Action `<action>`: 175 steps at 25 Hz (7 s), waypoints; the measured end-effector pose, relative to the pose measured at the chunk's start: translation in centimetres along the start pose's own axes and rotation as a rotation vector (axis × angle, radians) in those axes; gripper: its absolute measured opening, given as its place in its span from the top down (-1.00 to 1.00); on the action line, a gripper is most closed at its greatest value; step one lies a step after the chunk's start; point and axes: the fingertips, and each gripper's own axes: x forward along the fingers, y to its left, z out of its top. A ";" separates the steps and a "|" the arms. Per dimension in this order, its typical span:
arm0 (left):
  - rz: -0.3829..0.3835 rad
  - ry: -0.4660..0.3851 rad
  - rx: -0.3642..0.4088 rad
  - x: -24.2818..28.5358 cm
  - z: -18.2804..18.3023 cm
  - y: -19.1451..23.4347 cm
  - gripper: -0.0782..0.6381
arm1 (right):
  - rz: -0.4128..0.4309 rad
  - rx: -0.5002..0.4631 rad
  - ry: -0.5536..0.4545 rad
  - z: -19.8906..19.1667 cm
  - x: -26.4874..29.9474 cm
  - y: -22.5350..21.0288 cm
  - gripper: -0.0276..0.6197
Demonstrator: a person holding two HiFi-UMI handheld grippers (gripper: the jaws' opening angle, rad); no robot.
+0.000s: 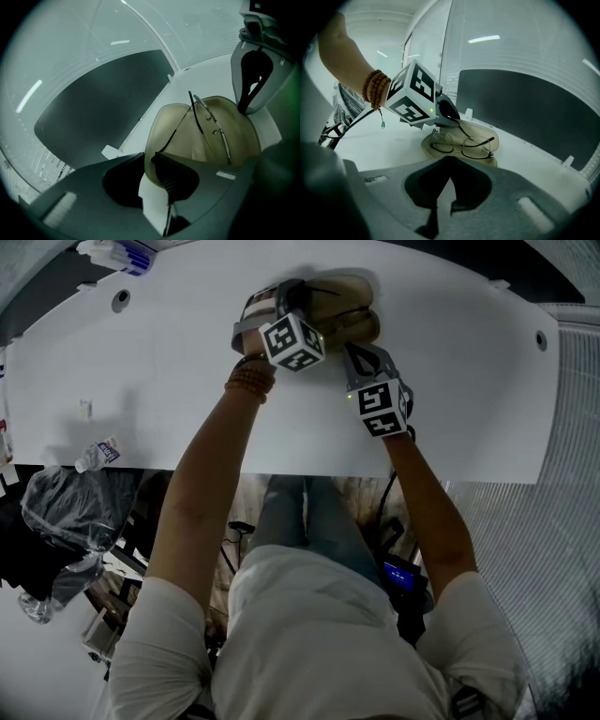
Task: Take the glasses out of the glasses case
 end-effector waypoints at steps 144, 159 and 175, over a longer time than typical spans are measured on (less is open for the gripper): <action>-0.017 -0.124 0.112 -4.5 5.2 -8.6 0.65 | 0.409 -0.360 0.420 -12.6 -12.5 -6.3 0.57; 0.026 -0.182 0.053 -10.5 9.3 -4.1 0.64 | 0.228 -0.324 0.265 -4.8 -16.9 -9.4 0.61; 0.054 -0.296 -0.234 -22.6 13.6 1.3 0.68 | -0.070 -0.146 -0.116 8.6 -23.2 -8.5 0.91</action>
